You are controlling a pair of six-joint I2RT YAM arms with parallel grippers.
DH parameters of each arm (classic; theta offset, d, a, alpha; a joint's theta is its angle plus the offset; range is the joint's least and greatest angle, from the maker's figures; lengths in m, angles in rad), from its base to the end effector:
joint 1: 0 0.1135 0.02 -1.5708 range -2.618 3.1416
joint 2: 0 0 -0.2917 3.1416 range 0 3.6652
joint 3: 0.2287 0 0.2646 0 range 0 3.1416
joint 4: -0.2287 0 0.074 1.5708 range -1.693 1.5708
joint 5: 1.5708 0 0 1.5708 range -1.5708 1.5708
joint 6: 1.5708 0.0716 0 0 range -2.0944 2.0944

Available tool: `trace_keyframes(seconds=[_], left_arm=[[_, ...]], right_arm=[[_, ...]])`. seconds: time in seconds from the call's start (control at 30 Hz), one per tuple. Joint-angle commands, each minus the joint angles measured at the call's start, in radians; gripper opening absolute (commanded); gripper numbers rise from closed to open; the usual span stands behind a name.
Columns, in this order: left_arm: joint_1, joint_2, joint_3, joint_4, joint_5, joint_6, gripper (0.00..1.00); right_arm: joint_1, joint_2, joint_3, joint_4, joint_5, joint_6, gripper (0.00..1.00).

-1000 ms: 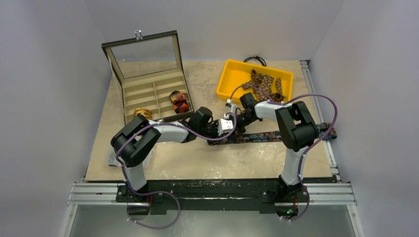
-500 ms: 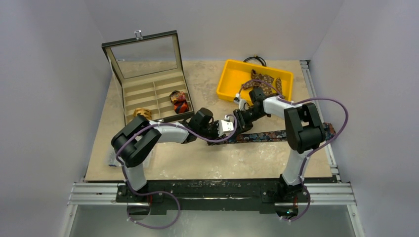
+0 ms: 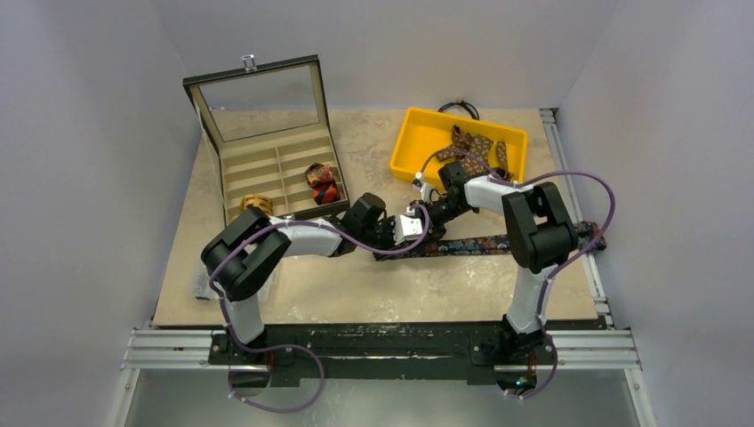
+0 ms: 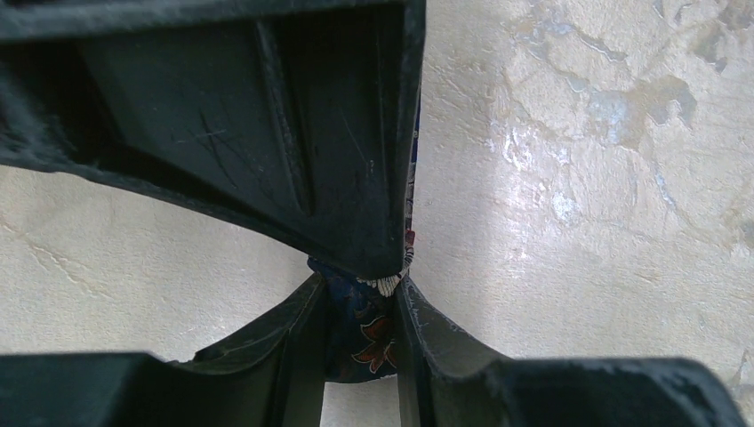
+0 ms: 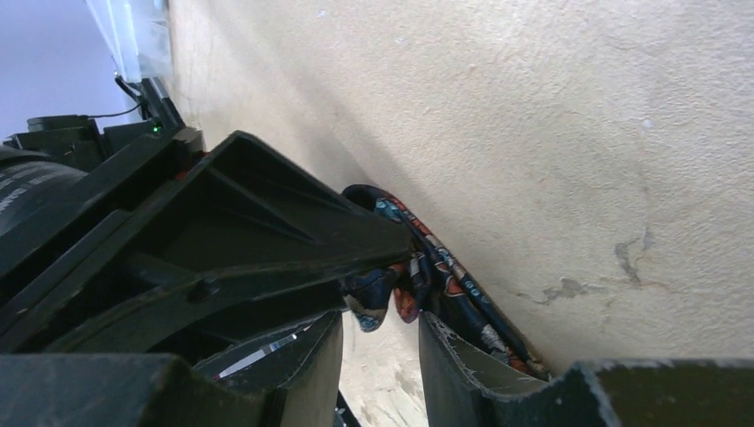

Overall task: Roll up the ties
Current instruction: Roll the tie at the center of the board.

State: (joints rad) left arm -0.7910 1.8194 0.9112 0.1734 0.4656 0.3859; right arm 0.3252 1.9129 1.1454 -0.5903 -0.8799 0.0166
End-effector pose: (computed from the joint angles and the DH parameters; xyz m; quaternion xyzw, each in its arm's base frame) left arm 0.2584 -0.3070 0.1375 0.5715 0.6877 -0.2860 0.3445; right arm 0.3332 0.1706 0.1356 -0.1830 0.8820 0.4337 0.0228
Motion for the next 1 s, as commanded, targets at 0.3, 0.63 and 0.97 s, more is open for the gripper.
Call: trace_keyframes(seconds=[0.3,0.63,0.97], left_arm=[[-0.016,0.053,0.015,-0.077,-0.046,0.03,0.29],[-0.019,0.054,0.036,-0.075,-0.042,-0.001,0.35],[0.001,-0.016,-0.052,0.096,0.043,-0.055,0.62]], right_arm=[[0.008,0.046,0.049,0.049,-0.069,0.041,0.32],[0.01,0.087,0.053,0.027,-0.049,0.012,0.0],[-0.032,0.085,0.013,0.017,0.03,-0.081,0.0]])
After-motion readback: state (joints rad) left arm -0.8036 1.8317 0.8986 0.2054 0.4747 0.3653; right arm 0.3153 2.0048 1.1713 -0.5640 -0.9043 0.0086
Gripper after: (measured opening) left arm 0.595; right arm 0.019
